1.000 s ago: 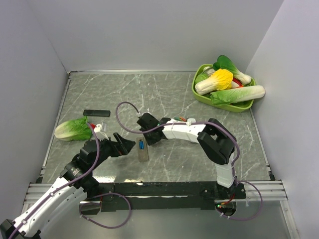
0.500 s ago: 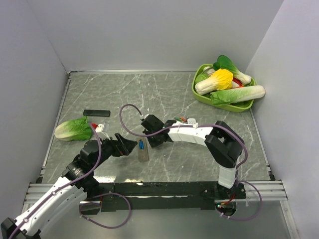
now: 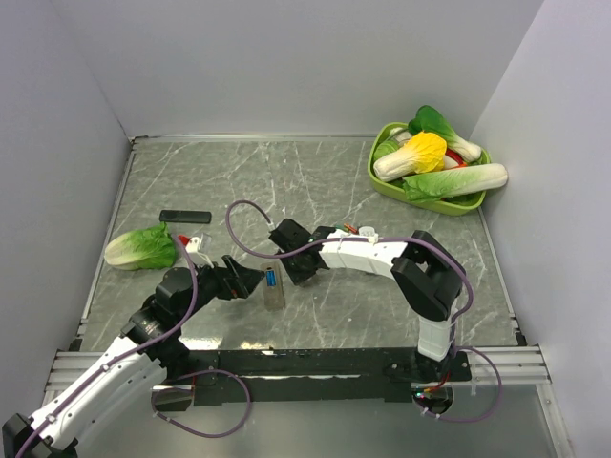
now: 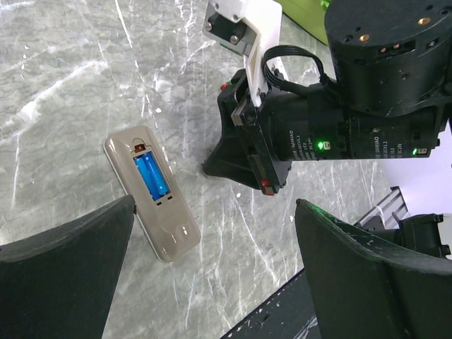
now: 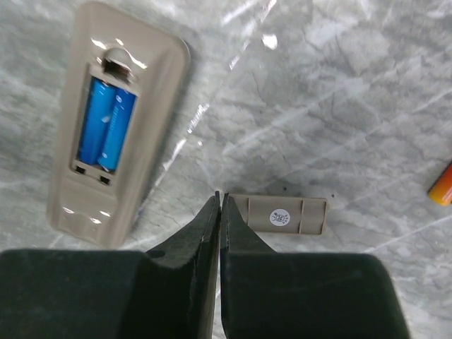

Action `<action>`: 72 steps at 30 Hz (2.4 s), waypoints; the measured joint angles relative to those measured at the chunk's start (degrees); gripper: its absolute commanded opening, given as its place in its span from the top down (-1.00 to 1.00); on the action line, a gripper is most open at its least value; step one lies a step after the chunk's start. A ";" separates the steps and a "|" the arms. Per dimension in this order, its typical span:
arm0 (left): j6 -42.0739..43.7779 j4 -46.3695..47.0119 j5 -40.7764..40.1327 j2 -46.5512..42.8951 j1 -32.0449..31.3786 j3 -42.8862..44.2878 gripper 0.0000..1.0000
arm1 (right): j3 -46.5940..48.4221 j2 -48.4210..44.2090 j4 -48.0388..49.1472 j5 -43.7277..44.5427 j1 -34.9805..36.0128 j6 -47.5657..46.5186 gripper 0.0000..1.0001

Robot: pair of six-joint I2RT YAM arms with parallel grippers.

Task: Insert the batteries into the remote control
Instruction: Pick up the battery cover at the center of the board.

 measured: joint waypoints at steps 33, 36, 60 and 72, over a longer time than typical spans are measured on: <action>0.02 0.70 0.02 0.20 0.00 -0.17 -0.99 | 0.42 1.57 -4.28 1.64 0.42 0.48 0.41; 0.02 0.70 0.02 0.20 0.00 -0.17 -0.99 | 0.44 1.55 -4.72 2.16 0.55 0.72 0.28; 0.00 0.70 0.02 0.26 0.00 -0.42 -0.99 | 0.76 0.92 -8.26 6.69 1.49 3.06 0.42; 0.00 0.72 0.20 0.26 0.00 -0.42 -0.99 | 0.68 0.92 -8.87 5.97 1.51 3.41 0.64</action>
